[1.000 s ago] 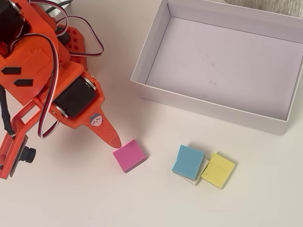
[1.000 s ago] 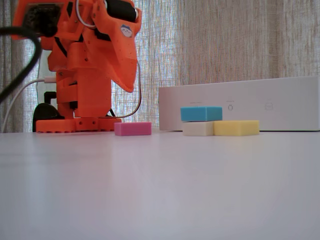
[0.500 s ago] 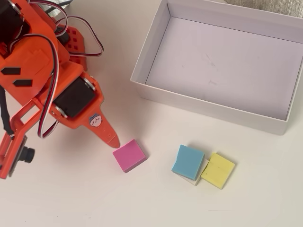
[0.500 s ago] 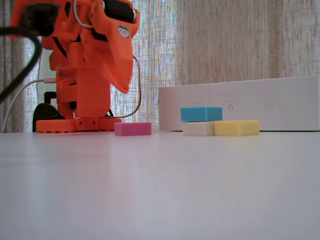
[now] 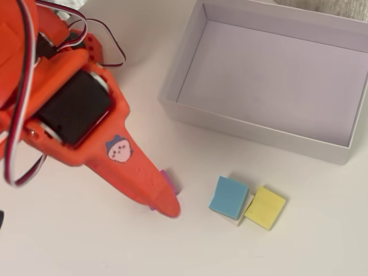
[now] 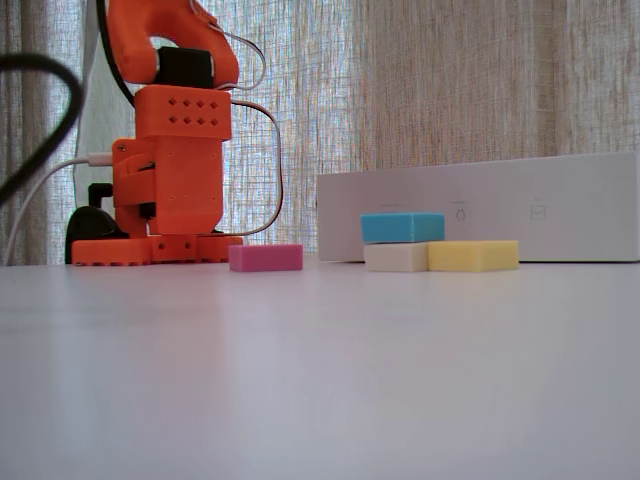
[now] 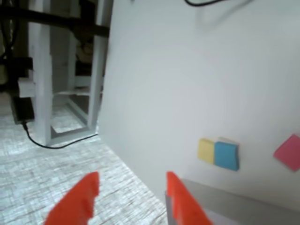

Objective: Grasp the pink cuboid and put it in the bin.

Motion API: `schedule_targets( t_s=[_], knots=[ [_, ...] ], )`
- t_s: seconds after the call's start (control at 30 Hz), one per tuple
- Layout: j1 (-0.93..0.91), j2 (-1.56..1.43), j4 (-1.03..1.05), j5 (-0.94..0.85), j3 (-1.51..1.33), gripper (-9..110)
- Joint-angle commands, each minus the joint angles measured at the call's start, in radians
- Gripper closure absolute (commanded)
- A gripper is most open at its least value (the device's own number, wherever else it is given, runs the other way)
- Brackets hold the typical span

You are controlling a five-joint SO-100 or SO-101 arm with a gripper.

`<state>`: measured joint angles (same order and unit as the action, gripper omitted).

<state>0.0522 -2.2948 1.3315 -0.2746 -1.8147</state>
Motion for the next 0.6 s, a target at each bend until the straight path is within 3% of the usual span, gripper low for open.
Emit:
schedule_targets(
  t_s=[0.0,0.27,0.57],
  knots=[
    [-0.023,0.094,0.040,-0.009,0.100,83],
    [-0.048,0.250,0.170,0.055,-0.049,80],
    [-0.095,0.291,0.166,-0.086,-0.258,69]
  ],
)
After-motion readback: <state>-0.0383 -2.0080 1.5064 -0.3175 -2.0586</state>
